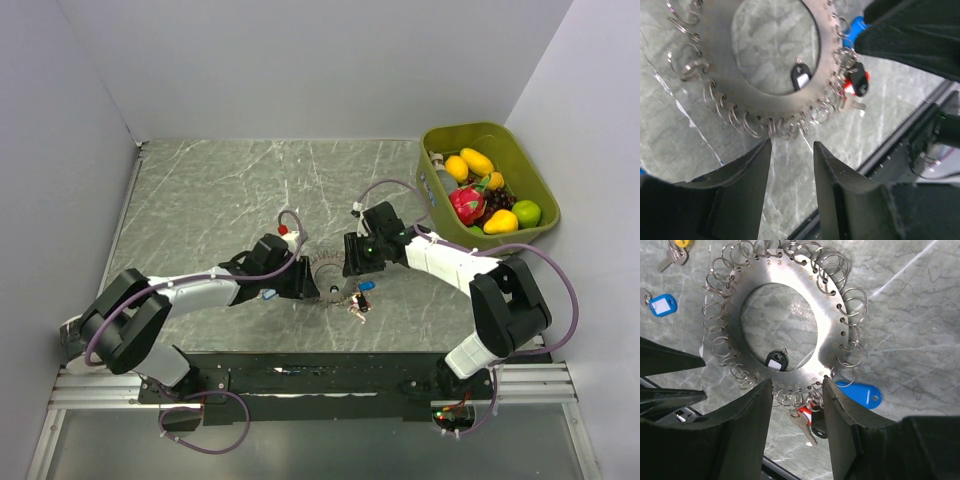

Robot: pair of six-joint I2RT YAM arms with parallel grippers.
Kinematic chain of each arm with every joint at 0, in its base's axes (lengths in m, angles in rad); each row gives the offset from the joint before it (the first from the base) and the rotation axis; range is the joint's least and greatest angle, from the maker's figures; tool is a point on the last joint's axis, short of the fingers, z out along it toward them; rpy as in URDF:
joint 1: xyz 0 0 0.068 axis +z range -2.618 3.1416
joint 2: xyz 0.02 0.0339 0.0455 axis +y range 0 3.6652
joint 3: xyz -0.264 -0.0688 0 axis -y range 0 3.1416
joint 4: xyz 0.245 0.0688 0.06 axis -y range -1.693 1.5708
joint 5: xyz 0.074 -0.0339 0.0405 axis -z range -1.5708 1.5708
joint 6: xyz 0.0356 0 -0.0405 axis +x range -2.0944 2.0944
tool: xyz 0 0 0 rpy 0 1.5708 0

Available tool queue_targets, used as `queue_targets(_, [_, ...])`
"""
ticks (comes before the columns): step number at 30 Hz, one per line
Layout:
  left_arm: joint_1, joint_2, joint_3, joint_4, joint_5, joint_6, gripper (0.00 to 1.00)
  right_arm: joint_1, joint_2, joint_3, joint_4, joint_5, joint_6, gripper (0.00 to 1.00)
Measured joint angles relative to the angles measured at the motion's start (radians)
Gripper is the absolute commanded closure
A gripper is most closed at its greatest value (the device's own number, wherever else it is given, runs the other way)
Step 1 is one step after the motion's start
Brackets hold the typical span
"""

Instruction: Put the keys on the keyring

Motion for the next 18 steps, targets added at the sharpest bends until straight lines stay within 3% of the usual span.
queue_targets(18, [-0.052, 0.079, 0.049, -0.041, -0.142, 0.021, 0.66, 0.0, 0.0, 0.0, 0.0, 0.005, -0.001, 0.48])
